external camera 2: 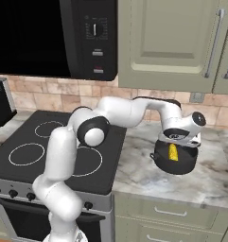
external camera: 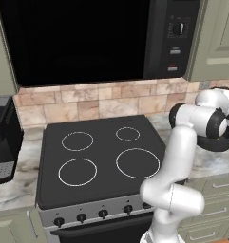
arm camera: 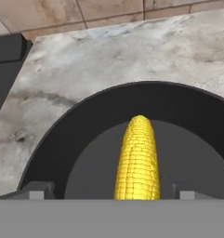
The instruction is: Turn on the sink faucet. Then move the corn from the counter to the sink. Turn off the sink. Move the vegetable from the sink to the pot next to the stove. Finally move the pot to the rear left burner.
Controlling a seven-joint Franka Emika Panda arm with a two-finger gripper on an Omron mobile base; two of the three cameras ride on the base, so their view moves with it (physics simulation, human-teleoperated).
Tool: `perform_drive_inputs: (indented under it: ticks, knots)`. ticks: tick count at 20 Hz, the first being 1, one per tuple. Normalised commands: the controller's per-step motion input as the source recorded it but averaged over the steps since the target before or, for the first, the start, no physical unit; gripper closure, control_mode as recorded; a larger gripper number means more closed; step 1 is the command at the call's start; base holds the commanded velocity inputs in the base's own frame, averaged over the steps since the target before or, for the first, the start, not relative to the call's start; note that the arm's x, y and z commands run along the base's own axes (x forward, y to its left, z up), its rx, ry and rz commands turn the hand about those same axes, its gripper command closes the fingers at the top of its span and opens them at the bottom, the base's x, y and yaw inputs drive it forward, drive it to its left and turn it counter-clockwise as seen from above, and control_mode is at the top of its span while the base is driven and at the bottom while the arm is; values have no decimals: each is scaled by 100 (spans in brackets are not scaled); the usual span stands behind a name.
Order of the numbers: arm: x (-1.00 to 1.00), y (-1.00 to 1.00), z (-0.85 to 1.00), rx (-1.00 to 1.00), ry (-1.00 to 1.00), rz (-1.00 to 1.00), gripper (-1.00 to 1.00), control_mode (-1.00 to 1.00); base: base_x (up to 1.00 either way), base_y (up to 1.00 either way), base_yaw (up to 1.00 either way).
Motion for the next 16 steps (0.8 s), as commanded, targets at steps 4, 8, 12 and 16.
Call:
perform_drive_inputs:
  ticks: [4, 8, 12, 16]
  knots:
    - [-32, -16, 41, 0, 0, -12, -100, -100, 0, 0, 0]
    - [-40, -8, 14, 0, 9, -21, -100, -100, 0, 0, 0]
    - [-36, -11, 8, 1, 20, -32, -100, -100, 0, 0, 0]
    - [-26, -13, 8, 1, 24, -35, -100, -100, 0, 0, 0]
